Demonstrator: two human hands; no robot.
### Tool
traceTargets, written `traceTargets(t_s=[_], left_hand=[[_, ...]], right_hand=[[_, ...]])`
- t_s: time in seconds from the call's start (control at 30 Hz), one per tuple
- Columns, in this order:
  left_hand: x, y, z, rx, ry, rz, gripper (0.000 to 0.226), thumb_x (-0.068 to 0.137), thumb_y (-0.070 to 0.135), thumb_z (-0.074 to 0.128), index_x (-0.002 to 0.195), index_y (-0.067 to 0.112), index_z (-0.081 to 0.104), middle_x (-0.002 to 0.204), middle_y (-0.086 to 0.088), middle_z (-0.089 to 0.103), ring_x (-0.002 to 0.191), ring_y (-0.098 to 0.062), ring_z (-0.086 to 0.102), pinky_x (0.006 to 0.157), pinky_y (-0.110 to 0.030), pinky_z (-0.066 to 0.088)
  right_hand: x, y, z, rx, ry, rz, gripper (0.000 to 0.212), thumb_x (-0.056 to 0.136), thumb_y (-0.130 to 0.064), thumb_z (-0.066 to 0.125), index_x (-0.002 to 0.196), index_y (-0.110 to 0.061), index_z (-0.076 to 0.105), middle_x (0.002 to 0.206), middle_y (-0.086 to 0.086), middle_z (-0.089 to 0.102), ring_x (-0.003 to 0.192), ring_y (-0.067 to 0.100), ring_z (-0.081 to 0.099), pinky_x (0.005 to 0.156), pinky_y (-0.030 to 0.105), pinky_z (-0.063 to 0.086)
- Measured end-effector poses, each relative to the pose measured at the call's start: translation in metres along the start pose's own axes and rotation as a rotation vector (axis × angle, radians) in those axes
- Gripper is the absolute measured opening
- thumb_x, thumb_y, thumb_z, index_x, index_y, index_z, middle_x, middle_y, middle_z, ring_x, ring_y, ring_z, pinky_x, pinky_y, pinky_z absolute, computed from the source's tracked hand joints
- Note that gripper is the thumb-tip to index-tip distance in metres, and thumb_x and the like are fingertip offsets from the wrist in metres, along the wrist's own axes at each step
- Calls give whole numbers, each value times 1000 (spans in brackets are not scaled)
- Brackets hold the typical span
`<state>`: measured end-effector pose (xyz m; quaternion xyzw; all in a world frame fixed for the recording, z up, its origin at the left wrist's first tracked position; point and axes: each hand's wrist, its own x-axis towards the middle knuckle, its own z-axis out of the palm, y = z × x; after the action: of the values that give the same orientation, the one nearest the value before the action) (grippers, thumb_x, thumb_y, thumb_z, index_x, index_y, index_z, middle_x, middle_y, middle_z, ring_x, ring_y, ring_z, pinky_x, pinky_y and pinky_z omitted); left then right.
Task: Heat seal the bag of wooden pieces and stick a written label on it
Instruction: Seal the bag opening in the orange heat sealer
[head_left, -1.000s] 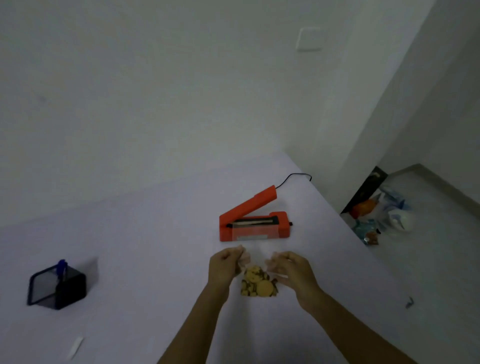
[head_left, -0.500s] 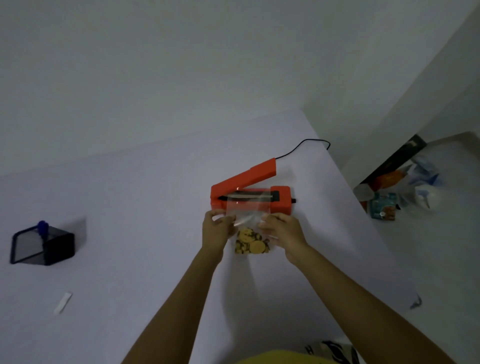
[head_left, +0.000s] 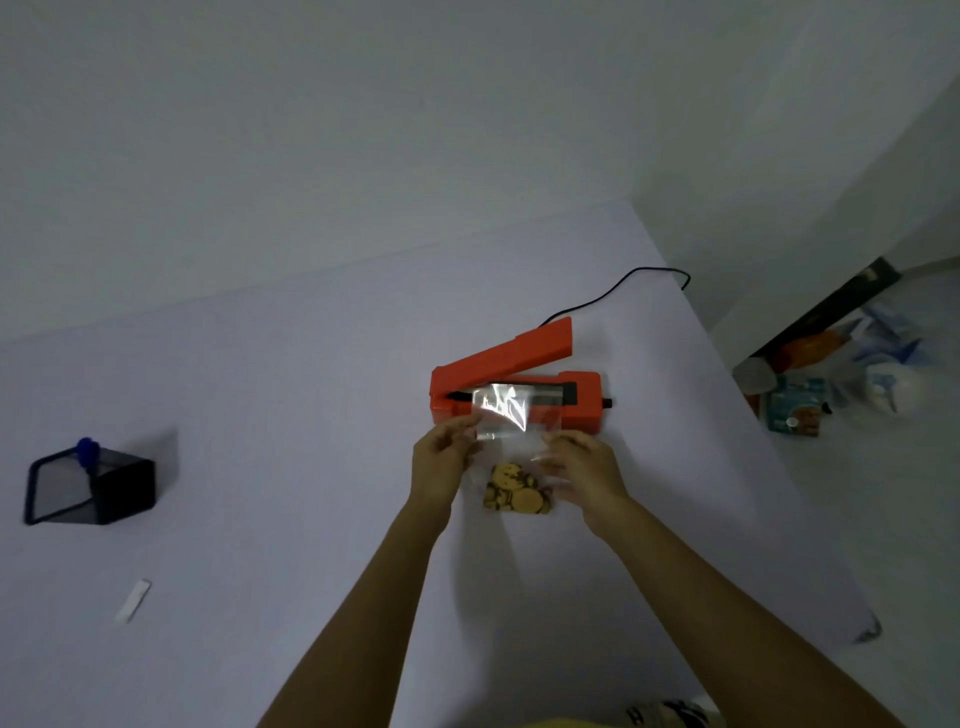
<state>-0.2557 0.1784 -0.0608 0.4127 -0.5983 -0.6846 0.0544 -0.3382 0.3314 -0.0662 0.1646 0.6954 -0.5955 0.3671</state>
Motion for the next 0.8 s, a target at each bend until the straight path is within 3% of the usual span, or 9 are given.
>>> traceTargets(t_s=[0.13, 0.33, 0.53, 0.67, 0.8], left_hand=[[5, -2, -1, 6, 21, -5, 21, 88, 0, 57, 104, 7, 69, 100, -13, 68, 93, -25, 65, 75, -26, 53], [10, -6, 1, -65, 114, -111, 26, 85, 15, 69, 105, 8, 54, 91, -8, 68, 75, -18, 65, 68, -25, 50], [13, -5, 5, 24, 69, -146, 17, 87, 26, 67, 79, 10, 67, 77, -2, 66, 74, -15, 60, 65, -22, 45], [15, 0, 8, 46, 50, -156, 18, 85, 24, 69, 75, 9, 66, 73, -2, 64, 72, -14, 60, 61, -22, 44], [18, 2, 10, 49, 58, -178, 20, 84, 24, 70, 78, 5, 66, 71, -2, 63, 70, -15, 60, 60, -21, 43]], right_hand=[[3, 2, 1, 1, -13, -3, 19, 85, -30, 67, 92, -13, 69, 95, 8, 74, 89, 23, 70, 83, 43, 55], [1, 0, 8, -2, 5, -10, 15, 88, -24, 64, 92, -11, 69, 92, 5, 73, 85, 20, 67, 79, 36, 52], [3, 3, 11, 12, 34, 15, 10, 86, -21, 64, 89, -14, 69, 89, 3, 73, 88, 21, 68, 84, 39, 52], [4, 3, 11, 20, 42, 17, 9, 86, -23, 65, 87, -15, 69, 88, 4, 74, 87, 21, 68, 85, 40, 52], [4, 0, 10, 23, 47, -2, 17, 88, -29, 65, 92, -12, 69, 89, 4, 73, 85, 20, 68, 77, 35, 53]])
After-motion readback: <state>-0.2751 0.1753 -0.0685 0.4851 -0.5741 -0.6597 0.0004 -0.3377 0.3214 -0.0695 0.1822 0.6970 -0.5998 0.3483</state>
